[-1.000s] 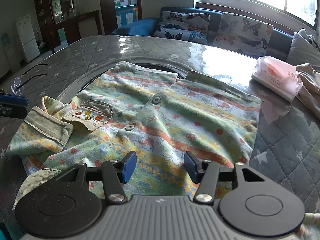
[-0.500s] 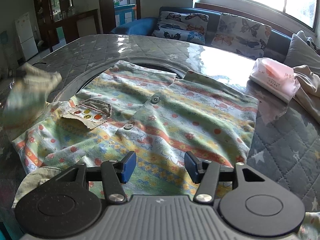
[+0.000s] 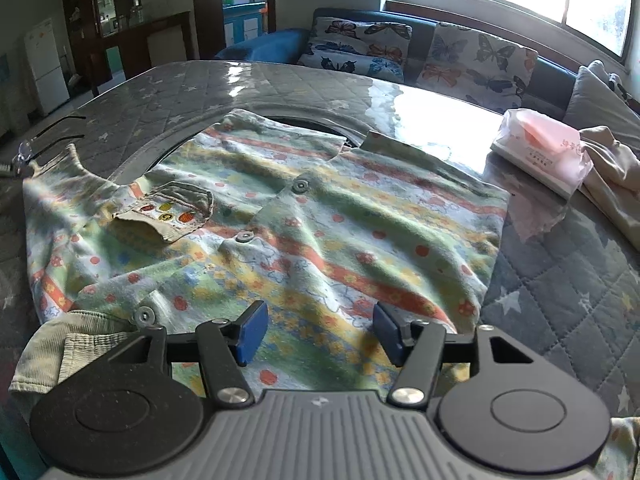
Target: Fold clothes
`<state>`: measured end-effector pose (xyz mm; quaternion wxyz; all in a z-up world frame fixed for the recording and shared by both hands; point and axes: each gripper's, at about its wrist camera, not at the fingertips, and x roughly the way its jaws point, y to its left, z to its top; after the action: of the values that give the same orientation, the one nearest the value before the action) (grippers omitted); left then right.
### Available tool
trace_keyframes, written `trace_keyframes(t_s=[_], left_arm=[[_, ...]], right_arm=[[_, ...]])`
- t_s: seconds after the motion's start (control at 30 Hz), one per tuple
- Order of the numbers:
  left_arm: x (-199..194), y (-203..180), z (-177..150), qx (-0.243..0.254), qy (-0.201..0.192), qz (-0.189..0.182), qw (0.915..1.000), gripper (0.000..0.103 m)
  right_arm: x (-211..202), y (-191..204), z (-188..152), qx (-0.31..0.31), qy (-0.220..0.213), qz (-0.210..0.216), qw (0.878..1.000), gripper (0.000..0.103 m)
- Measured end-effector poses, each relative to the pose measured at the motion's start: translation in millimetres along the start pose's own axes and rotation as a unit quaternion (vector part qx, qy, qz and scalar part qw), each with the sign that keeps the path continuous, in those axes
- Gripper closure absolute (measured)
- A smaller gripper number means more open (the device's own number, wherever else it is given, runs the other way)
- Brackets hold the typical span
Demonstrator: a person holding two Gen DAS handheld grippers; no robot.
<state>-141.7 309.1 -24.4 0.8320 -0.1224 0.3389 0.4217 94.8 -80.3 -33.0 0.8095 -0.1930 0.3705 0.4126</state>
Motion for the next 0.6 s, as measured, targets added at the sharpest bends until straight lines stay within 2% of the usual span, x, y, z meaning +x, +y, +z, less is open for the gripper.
trace_keyframes(t_s=[0.13,0.33,0.4,0.6], left_arm=[[1.7,1.7,4.1,0.001,0.0,0.007,1.0,0.091],[11.2,-2.9,6.8,0.017,0.011,0.023,0.9995,0.086],[11.5,-3.4,6.6,0.018,0.013,0.03,0.9993,0.081],[3.5,-1.0,15.4,0.005,0.009,0.039,0.9992,0.078]], right_arm=[[-8.0,-1.3,-1.8,0.007,-0.007,0.004,1.0,0.044],[-18.6,-5.8,-20.8,0.012,0.004,-0.001,1.0,0.043],[-25.5,-8.3,-28.0,0.017,0.005,-0.003,1.0,0.043],[-44.4,-10.2,-47.7,0.01,0.011,-0.014,1.0,0.042]])
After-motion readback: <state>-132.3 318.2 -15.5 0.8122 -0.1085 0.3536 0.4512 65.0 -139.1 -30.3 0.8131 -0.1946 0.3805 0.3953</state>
